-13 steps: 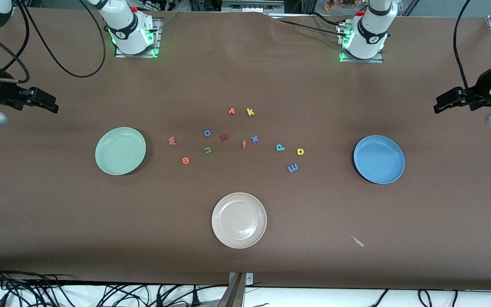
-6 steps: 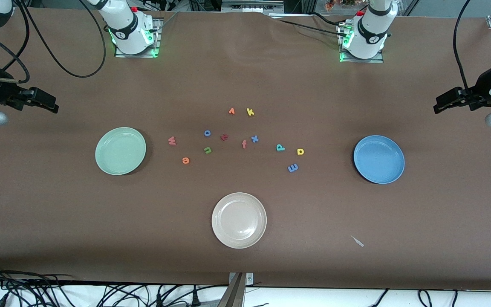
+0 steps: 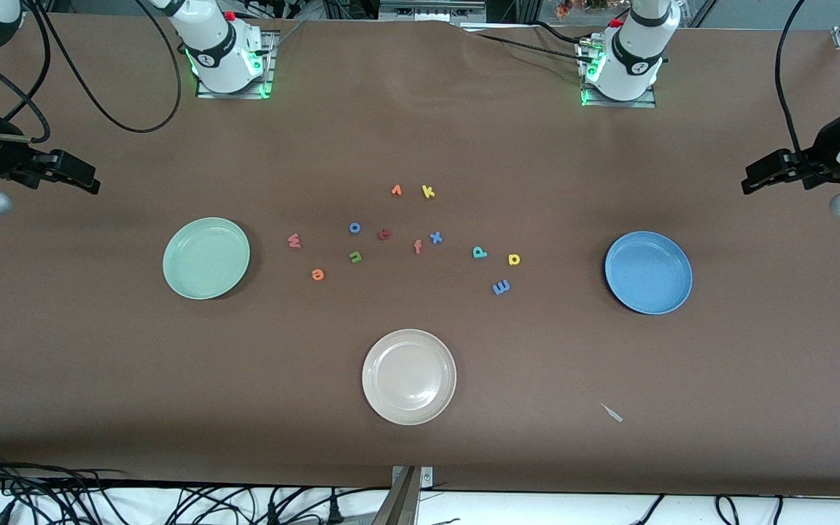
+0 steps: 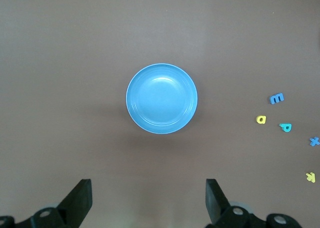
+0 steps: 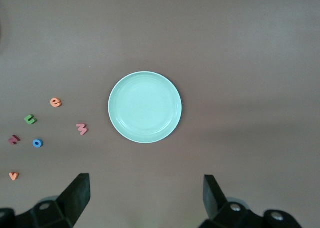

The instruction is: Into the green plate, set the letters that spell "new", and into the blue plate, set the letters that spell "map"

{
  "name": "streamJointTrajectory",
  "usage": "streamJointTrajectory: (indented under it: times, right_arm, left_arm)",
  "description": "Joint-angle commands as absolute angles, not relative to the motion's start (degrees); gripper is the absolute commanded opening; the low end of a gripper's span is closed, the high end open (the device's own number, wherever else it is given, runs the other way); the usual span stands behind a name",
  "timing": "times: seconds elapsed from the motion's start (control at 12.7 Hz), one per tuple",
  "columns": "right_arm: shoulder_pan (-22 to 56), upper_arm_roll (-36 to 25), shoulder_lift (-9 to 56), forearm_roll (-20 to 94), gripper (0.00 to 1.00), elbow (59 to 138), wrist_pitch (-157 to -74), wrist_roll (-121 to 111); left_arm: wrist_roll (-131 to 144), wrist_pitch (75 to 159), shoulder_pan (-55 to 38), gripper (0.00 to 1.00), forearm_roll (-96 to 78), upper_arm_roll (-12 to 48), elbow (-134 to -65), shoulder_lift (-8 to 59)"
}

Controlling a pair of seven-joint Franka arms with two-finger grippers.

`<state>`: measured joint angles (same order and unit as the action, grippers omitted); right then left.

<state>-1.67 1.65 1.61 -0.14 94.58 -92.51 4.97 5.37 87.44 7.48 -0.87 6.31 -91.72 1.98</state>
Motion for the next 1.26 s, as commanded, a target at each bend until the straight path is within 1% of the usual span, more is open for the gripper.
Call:
streamJointTrajectory:
  times: [0.0, 0.24, 0.47, 0.71, 0.95, 1.18]
  right_arm:
    - [-2.11, 2.28, 0.88, -0.70, 1.00, 95.19, -94.56, 6.24]
    - [-1.24, 2.72, 0.88, -0.97, 1.00, 95.19, -96.59, 9.05]
    - [-1.05, 2.81, 0.88, -0.97, 1.00, 95.19, -96.68, 10.55]
    - [-1.05, 2.81, 0.88, -0.97, 1.00, 95.19, -96.94, 10.46]
    - [-1.05, 2.99, 0.88, -1.05, 1.00, 95.19, -96.94, 10.55]
    - [-1.05, 2.99, 0.88, -1.05, 1.00, 95.19, -97.12, 10.55]
  left_arm:
    - [4.39, 88.07, 7.82, 1.00, -1.58, 6.50, -92.46, 1.41]
    - [4.48, 88.07, 7.82, 1.00, -1.58, 6.50, -92.37, 1.67]
    - [7.63, 89.29, 7.21, 1.00, -1.23, 6.68, -91.85, 2.45]
    - [9.05, 88.86, 6.33, 1.00, -1.23, 6.77, -91.67, 6.93]
    - [9.66, 89.38, 1.07, 1.00, -1.32, 7.56, -91.58, 11.50]
    - [12.82, 95.16, -4.02, 1.00, -1.76, 7.82, -92.90, 14.93]
